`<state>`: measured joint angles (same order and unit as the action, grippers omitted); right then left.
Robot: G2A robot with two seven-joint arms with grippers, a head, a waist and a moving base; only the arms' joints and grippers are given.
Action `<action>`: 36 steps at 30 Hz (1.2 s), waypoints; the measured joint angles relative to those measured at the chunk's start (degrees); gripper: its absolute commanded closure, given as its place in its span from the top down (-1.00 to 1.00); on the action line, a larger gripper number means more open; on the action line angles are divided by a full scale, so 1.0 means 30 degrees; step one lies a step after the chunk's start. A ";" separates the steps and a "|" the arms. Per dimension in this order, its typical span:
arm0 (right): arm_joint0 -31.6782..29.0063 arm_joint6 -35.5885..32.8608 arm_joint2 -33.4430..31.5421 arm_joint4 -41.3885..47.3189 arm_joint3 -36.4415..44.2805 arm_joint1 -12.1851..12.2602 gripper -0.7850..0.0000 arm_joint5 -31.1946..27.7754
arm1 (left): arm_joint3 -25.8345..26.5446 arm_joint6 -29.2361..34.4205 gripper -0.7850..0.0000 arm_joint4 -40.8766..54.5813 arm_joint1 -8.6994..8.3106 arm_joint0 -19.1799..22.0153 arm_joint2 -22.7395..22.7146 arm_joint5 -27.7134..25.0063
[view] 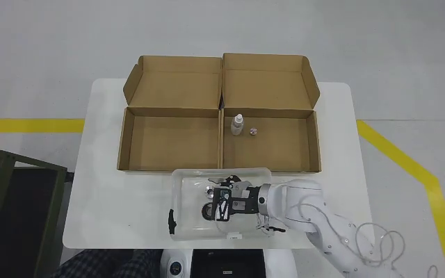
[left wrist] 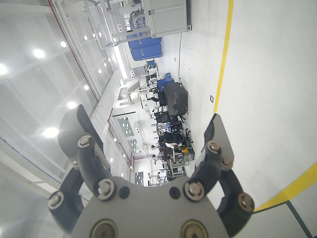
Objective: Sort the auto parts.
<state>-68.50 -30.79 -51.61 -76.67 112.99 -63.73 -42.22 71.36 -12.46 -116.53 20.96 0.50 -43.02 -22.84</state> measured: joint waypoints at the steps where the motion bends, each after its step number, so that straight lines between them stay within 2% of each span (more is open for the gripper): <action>1: 0.0012 0.0038 0.0020 -0.0078 -0.0138 -0.0001 0.07 0.0017 | 0.0000 0.0000 1.00 0.0000 0.0000 0.0000 0.0000 0.0000; 22: 0.1021 -0.0076 0.1023 -0.0828 -0.2629 -0.0273 0.06 0.0310 | 0.0000 0.0000 1.00 0.0000 0.0000 0.0000 0.0000 0.0000; 36: 0.2305 0.0159 0.2480 -0.0659 -0.4114 -0.0809 0.02 0.0348 | 0.0000 0.0000 1.00 0.0000 0.0000 0.0000 0.0000 0.0000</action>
<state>-61.58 -30.31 -44.17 -78.65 100.64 -66.16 -41.18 71.36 -12.46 -116.53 20.96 0.50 -43.02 -22.84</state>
